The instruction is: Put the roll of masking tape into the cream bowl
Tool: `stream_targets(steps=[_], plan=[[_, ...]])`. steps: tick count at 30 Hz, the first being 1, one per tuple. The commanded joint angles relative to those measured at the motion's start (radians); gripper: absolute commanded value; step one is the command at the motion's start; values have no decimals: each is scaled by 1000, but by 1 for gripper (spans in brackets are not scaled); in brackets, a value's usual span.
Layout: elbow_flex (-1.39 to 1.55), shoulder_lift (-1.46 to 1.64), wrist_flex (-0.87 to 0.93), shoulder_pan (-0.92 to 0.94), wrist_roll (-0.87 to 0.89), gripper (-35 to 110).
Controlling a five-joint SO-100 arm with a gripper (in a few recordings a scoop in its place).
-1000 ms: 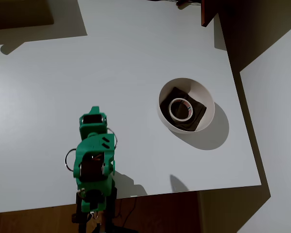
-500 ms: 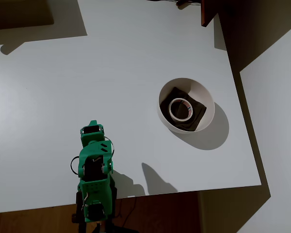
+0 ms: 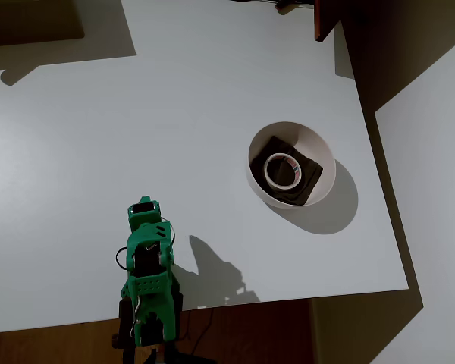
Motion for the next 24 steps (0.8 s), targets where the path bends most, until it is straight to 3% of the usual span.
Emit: stream_targets(steps=[1,24], plan=[[57,23,-23,-11,2,-8],[229,21,60,20,71,-8]])
